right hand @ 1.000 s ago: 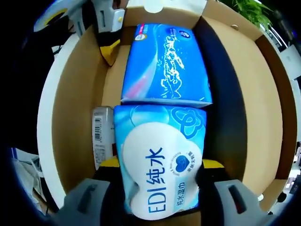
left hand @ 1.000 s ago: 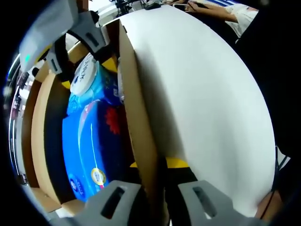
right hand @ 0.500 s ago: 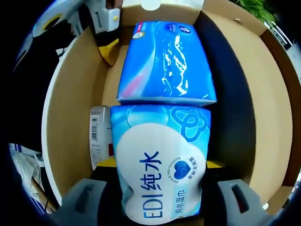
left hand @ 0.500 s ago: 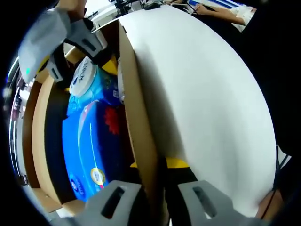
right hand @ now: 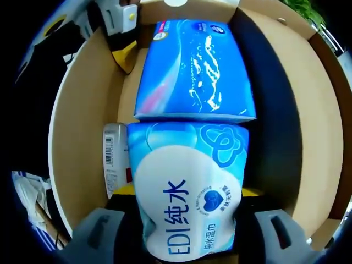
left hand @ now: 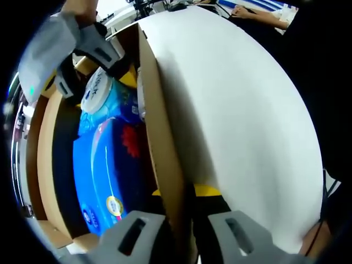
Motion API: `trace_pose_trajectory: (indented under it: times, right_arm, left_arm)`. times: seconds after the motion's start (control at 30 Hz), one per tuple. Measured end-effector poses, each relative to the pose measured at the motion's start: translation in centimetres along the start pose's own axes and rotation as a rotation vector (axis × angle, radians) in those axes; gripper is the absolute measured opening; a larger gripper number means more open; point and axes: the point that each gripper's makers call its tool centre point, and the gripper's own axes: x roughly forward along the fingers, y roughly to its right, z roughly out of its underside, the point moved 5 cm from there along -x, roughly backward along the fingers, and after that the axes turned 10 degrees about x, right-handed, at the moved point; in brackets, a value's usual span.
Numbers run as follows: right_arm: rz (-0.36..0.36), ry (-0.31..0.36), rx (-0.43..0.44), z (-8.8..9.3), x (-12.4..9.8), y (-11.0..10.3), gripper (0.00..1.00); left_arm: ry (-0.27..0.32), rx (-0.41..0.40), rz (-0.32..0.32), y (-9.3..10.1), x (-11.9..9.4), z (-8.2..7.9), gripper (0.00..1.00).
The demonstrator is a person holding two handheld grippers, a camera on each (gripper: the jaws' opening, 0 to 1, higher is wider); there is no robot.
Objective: Operate the shoe box by opening the lid, removing the specified soft item, and placing it in the target area until the item is outside and the box remains undamaged.
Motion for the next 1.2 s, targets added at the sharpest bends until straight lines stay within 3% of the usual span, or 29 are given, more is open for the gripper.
trace_pose_trajectory:
  times: [0.8, 1.2]
  right_arm:
    - [0.023, 0.012, 0.006, 0.1, -0.3, -0.3, 0.64]
    - [0.041, 0.025, 0.019, 0.4, -2.0, -1.3, 0.63]
  left_arm:
    - [-0.005, 0.006, 0.001, 0.0, 0.0, -0.1, 0.05]
    - [0.005, 0.009, 0.008, 0.1, -0.1, -0.1, 0.05]
